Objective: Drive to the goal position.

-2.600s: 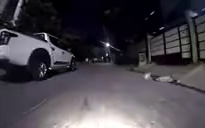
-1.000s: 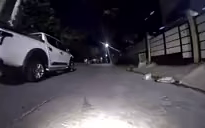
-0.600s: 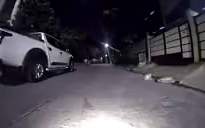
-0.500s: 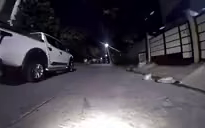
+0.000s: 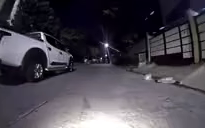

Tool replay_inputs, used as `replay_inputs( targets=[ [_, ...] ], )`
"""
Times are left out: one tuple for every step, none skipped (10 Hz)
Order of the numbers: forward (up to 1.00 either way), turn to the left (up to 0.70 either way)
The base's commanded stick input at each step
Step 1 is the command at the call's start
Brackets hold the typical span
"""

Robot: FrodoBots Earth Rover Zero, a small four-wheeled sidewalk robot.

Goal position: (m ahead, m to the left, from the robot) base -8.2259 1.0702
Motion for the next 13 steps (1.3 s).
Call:
replay_inputs(
  targets=[
    [-0.74,0.36],
    [-0.74,0.36],
    [-0.76,0.37],
    [-0.76,0.37],
    [-0.76,0.37],
    [-0.76,0.37],
    [-0.76,0.37],
    [-0.76,0.37],
    [-0.76,0.37],
    [-0.76,0.37],
    [-0.76,0.37],
    [-0.76,0.37],
    [-0.76,0.37]
  ],
)
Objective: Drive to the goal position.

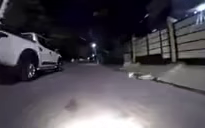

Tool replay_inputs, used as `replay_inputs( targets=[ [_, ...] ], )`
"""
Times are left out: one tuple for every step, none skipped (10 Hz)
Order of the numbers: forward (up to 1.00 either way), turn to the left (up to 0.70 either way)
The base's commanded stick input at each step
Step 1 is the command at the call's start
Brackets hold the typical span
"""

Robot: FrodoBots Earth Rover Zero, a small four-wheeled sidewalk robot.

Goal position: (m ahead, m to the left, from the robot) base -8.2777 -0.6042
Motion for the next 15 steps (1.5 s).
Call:
replay_inputs(
  targets=[
    [-0.76,0.37],
    [-0.76,0.37],
    [-0.76,0.37],
    [-0.76,0.37],
    [-0.76,0.37],
    [-0.76,0.37],
    [0.12,0.23],
    [0.12,0.04],
    [0.12,0.03],
    [0.12,0.03],
    [0.12,0.03],
    [0.12,0.03],
    [0.12,0.03],
    [0.12,0.03],
    [0.12,0.03]
  ],
)
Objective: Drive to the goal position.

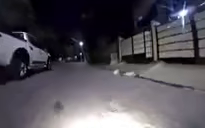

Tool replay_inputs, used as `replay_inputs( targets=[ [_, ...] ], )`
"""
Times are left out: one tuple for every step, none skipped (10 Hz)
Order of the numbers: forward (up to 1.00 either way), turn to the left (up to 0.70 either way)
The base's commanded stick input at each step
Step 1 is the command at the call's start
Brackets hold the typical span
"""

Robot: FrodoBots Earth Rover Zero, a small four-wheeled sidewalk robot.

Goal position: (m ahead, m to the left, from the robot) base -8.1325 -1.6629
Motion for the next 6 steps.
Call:
replay_inputs(
  targets=[
    [0.12,0.03],
    [0.12,0.03],
    [0.12,0.03],
    [0.12,0.03],
    [0.12,0.03],
    [0.12,0.03]
  ],
)
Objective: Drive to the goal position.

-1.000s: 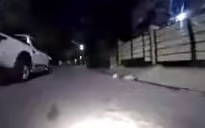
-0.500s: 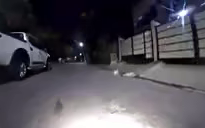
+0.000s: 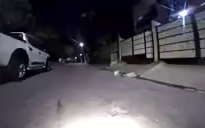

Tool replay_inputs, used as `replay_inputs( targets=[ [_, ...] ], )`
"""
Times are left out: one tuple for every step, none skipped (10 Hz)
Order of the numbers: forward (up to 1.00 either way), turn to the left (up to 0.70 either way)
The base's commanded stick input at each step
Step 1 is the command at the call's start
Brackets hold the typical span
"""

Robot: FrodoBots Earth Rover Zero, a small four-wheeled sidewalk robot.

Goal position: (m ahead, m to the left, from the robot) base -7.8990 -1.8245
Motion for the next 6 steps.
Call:
replay_inputs(
  targets=[
    [0.12,0.03],
    [0.31,0.04],
    [0.76,-0.21],
    [1.00,-0.39],
    [1.00,-0.39],
    [1.00,-0.39]
  ],
)
